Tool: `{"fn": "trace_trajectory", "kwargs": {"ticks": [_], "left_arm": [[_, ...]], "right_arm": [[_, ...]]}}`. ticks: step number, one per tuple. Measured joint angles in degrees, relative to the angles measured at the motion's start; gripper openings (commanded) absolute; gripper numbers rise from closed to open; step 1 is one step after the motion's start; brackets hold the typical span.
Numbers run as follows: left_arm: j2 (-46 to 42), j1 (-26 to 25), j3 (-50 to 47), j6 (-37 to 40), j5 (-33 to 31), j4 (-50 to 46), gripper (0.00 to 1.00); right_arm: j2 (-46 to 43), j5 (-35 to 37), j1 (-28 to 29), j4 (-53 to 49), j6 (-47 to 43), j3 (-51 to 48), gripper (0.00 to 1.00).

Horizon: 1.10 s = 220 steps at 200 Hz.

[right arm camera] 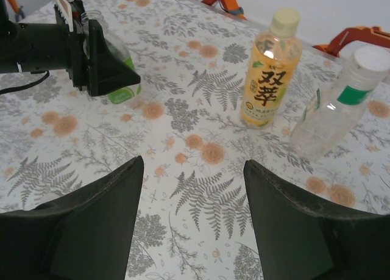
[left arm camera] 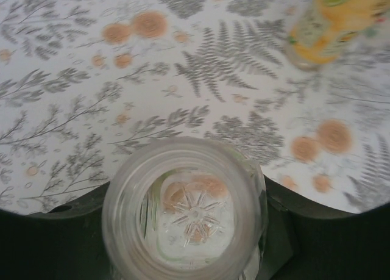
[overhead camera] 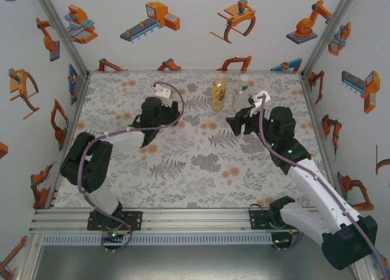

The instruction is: Screw on the bottle caps

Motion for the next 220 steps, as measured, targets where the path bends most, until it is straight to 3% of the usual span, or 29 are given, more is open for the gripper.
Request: {"fn": "trace_trajectory", "kwargs": {"ticks": [15, 62, 120, 171, 220], "left_arm": [[-3.1, -0.02, 1.31, -0.02, 5.73, -2.93, 0.33], [-10.6, -0.07, 5.51, -0.09, 24.55, -9.46, 0.33], [-19.41, -1.99, 7.28, 0.24, 43.89, -14.12, 0.34], [-23.08, -3.72, 11.63, 3.52, 51.17, -20.09, 0.35], [-23.26, -4.5, 14.8, 4.02, 53.09, -21.84, 0.37]], "right_arm": [[0.09, -1.88, 0.0, -1.05, -0.02, 1.31, 0.63], [0.79, -9.66, 0.0, -3.06, -0.02, 4.44, 0.64], [3.78, -25.11, 0.0, -0.48, 2.21, 4.72, 0.68], [9.11, -37.11, 0.0, 14.75, 11.63, 4.61, 0.76], [16.72, -45.77, 1.11, 33.03, 21.16, 3.82, 0.77]]}}
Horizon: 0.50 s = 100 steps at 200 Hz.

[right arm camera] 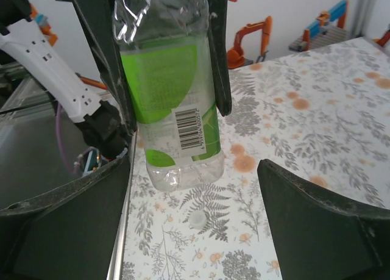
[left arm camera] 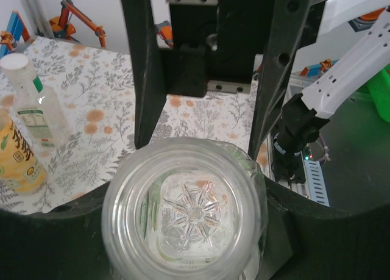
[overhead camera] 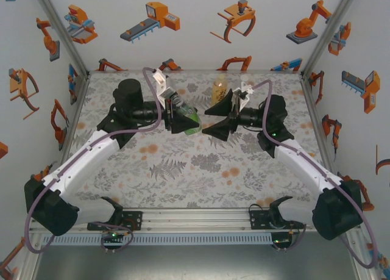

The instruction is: Screw on the bottle caps

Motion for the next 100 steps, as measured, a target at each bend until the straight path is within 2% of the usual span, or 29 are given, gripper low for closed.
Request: {"fn": "trace_trajectory", "kwargs": {"ticks": [57, 65, 100], "left_arm": [[1.9, -0.42, 2.25, -0.42, 0.42, 0.46, 0.41], [2.27, -0.42, 2.43, -0.55, 0.42, 0.52, 0.43], [2.93, -0.42, 2.64, -1.31, 0.39, 1.42, 0.44]], "right_arm": [[7.02, -3.91, 2.6, 12.83, 5.81, 0.04, 0.74], [8.24, -4.22, 2.82, 15.23, 7.26, 0.17, 0.72], [14.21, -5.42, 3.17, 27.23, 15.93, 1.75, 0.66]]}}
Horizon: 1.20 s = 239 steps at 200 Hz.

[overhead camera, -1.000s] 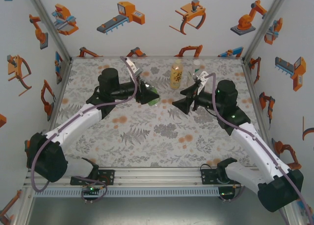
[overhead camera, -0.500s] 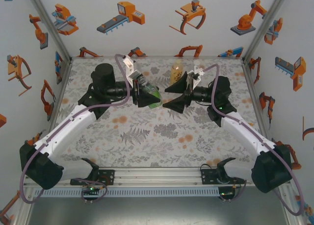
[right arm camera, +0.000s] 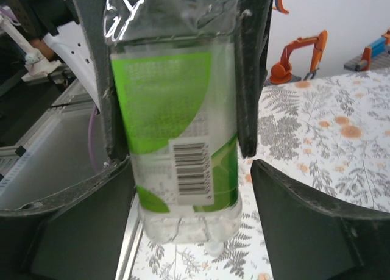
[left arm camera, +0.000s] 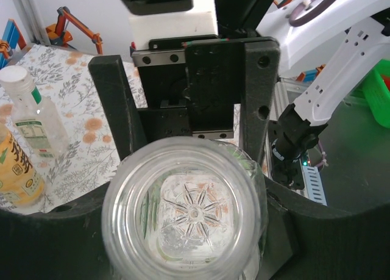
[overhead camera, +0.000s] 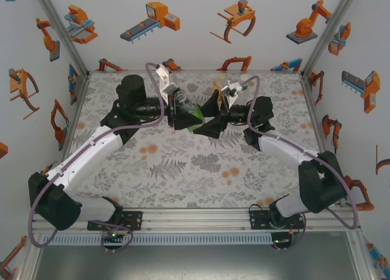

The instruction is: Screw on the bottle caps

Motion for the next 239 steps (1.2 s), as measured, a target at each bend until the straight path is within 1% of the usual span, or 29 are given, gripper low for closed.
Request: {"fn": "trace_trajectory", "kwargs": {"ticks": [13, 39, 67, 100, 118, 131, 166, 178, 191, 198, 209, 223, 239], "left_arm": [[0.0, 0.0, 0.17, -0.13, -0.02, 0.46, 0.45], [-0.07, 0.26, 0.61, -0.22, -0.28, 1.27, 0.47], [-0.15, 0.46, 0.63, -0.22, -0.83, 1.6, 0.48], [-0.96, 0.87, 0.63, -0.7, -2.23, 1.6, 0.48], [-1.46, 0.98, 0.63, -1.31, -2.86, 1.88, 0.48], [-1.68, 1.14, 0.63, -1.97, -3.5, 2.32, 0.49], [-1.79, 1.14, 0.63, -3.54, -3.87, 3.15, 0.5], [-1.79, 1.14, 0.63, -3.91, -3.91, 3.37, 0.54], [-1.79, 1.16, 0.63, -4.42, -3.96, 3.61, 0.62], [-1.79, 1.16, 0.63, -4.7, -4.11, 3.98, 0.67], [-1.79, 1.18, 0.63, -5.2, -4.28, 4.98, 0.72], [-1.79, 1.18, 0.63, -5.86, -4.35, 6.6, 0.76], [-1.79, 1.18, 0.61, -7.04, -4.35, 9.14, 0.78]], "right_arm": [[2.1, -0.31, 0.13, 4.09, 3.28, 1.14, 0.65], [4.0, -0.92, 0.33, 8.55, 7.02, 2.62, 0.67], [4.11, -1.09, 0.59, 10.82, 8.17, 2.97, 0.68], [4.48, -1.05, 0.59, 11.96, 8.55, 3.72, 0.65], [4.92, -1.07, 0.59, 12.13, 8.55, 4.02, 0.65], [5.16, -1.05, 0.59, 12.24, 8.55, 4.09, 0.63], [5.4, -0.68, 0.59, 12.35, 8.5, 4.09, 0.54], [5.4, -0.44, 0.59, 12.48, 8.48, 4.09, 0.5], [5.4, -0.31, 0.59, 12.57, 8.52, 4.09, 0.45], [5.4, -0.26, 0.59, 12.61, 8.5, 4.11, 0.44], [5.4, -0.2, 0.59, 12.66, 8.52, 4.11, 0.43], [5.38, 0.07, 0.59, 12.66, 8.52, 4.11, 0.42], [5.38, 0.72, 0.59, 12.66, 8.52, 4.11, 0.4]]}}
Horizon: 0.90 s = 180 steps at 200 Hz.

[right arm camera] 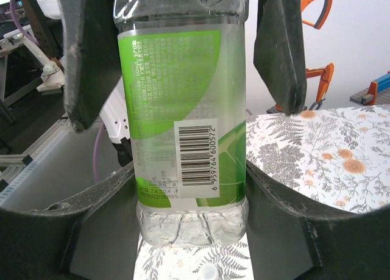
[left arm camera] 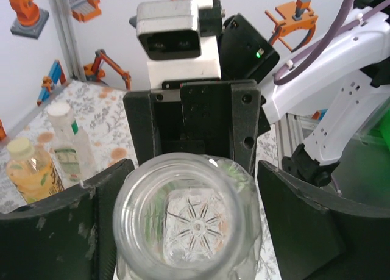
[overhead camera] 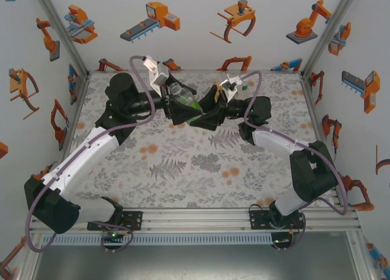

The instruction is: Screw on the bottle caps

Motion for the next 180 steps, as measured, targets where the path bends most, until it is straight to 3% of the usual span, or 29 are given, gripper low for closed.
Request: {"fn": "trace_trajectory", "kwargs": {"ticks": [54, 132, 180], "left_arm": [[0.39, -0.22, -5.49, -8.35, -1.09, 18.75, 0.78], [7.43, -5.46, -8.48, -17.42, -6.29, 46.93, 0.77], [10.12, -5.68, -6.45, -21.16, -6.64, 53.86, 0.76]], "right_arm": [[-2.4, 5.35, 0.0, 0.02, -0.02, -0.02, 0.35], [-7.78, 16.2, 1.95, -0.02, -1.6, -0.02, 0.35], [-9.2, 19.19, 2.45, 0.0, -2.25, -0.09, 0.35]]}}
